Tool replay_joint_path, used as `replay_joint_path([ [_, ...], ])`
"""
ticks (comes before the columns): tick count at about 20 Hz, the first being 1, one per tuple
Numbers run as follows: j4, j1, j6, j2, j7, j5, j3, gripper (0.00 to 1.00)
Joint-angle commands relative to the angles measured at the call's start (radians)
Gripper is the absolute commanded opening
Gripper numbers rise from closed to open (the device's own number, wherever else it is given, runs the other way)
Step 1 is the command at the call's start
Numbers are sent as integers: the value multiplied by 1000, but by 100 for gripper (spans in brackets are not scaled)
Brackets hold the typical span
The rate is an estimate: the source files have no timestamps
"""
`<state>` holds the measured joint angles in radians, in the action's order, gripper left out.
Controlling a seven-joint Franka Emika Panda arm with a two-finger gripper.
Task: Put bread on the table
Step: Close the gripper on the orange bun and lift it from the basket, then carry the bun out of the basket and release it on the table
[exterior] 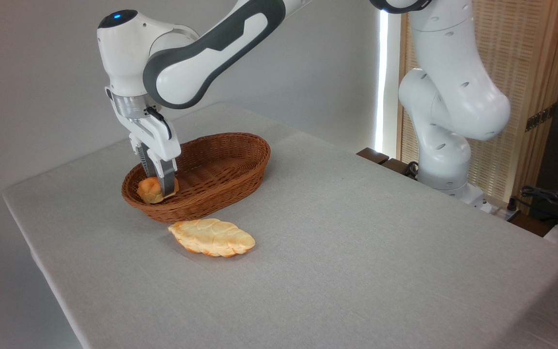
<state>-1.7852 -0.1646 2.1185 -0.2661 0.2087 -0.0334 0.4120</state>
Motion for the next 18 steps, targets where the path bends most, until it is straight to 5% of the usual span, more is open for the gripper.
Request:
replay_joint_path([
  [1,-20,5,5,25,-15,21,-5,30],
  [9,98,17,-306,76,41,15,-53,33],
  [18,141,16,-520,197,358,10,-278,36],
])
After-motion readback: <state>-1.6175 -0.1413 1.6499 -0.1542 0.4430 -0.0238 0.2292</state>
